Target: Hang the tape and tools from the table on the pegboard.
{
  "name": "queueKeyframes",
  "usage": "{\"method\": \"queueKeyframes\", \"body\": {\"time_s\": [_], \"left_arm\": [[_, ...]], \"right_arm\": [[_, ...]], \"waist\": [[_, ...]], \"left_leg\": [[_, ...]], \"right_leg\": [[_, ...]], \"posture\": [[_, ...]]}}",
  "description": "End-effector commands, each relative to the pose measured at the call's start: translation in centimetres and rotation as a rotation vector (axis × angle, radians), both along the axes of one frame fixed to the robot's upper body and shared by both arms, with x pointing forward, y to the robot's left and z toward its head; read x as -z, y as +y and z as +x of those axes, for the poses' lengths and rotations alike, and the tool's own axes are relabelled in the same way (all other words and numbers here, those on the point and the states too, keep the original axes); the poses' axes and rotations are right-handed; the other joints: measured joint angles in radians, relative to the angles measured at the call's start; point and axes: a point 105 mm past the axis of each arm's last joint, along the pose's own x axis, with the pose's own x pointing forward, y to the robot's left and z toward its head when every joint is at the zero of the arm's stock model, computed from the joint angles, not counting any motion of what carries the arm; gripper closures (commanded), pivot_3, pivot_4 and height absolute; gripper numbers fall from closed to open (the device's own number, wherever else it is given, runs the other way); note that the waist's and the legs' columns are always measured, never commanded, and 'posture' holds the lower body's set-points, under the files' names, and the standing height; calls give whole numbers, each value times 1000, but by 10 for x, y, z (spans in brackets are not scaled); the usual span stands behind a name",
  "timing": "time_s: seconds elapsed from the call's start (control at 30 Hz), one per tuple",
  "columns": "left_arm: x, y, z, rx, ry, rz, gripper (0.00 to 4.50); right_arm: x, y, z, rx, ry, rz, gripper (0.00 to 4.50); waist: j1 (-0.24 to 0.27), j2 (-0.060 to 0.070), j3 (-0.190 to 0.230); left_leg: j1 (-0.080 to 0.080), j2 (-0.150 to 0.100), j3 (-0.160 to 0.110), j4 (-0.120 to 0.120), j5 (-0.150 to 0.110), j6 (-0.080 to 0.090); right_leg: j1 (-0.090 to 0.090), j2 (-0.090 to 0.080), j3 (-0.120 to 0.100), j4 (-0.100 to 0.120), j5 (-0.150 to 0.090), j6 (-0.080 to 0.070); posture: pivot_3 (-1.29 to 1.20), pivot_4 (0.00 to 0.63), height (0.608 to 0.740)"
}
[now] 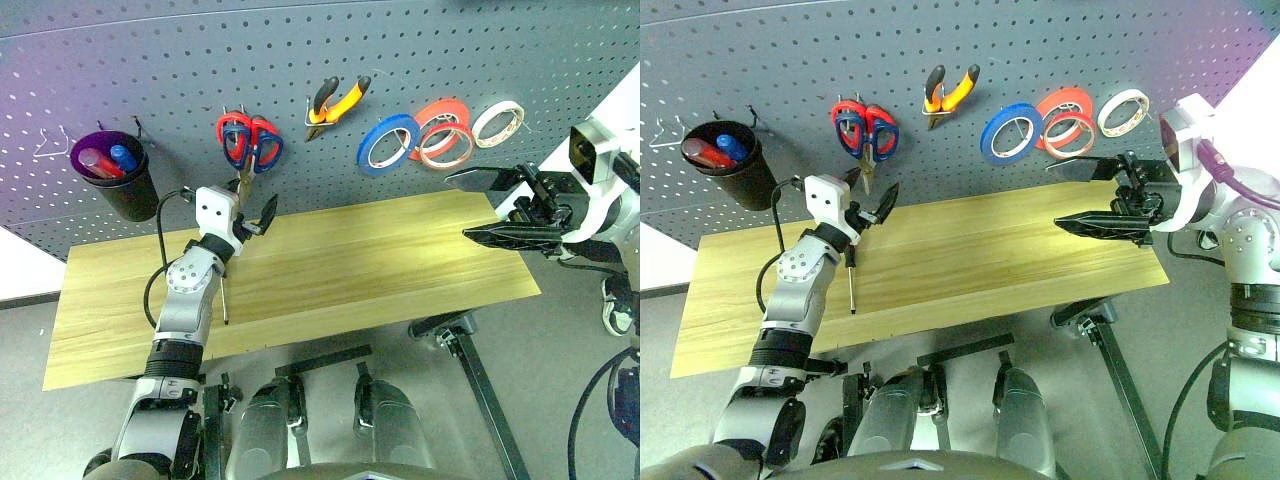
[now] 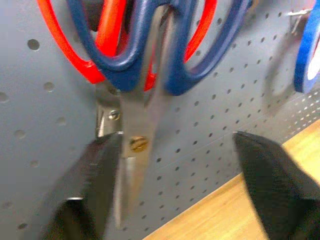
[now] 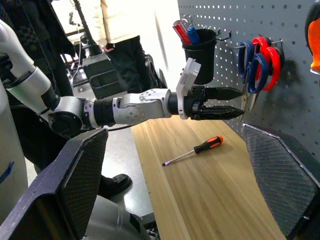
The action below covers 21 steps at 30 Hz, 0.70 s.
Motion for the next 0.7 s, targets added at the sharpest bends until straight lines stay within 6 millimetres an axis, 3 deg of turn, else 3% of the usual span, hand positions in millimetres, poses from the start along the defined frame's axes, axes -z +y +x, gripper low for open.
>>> {"method": "queueKeyframes", "body": {"time_s": [0.03,0.17,0.47,0.57,0.7], "left_arm": [[-8,4,-6,-13,-41,3,14],[-1,3,-19,24,-21,-2,14],[2,22,-45,-53,-2,31,14],[10,29,-51,-88,32,39,14],[40,41,-62,-143,169,4,14]], "right_arm": [[-12,-1,-5,-4,-59,11,0],[-12,-2,-4,0,-59,13,0],[-13,0,-6,-24,-50,30,0],[-9,3,-4,-31,-53,37,0],[-7,6,-3,-52,-64,44,0]], "waist": [[0,0,0],[-1,0,0],[1,0,0],[2,0,0],[2,0,0]], "left_leg": [[0,0,0,0,0,0],[0,0,0,0,0,0],[0,0,0,0,0,0],[0,0,0,0,-1,1],[0,0,0,0,-1,2]], "right_leg": [[0,0,0,0,0,0],[0,0,0,0,0,0],[0,0,0,0,0,0],[0,0,0,-1,0,0],[-1,0,0,-1,0,0]], "posture": [[-123,220,723],[-119,223,723],[-99,227,723],[-87,229,723],[-75,235,723]]}}
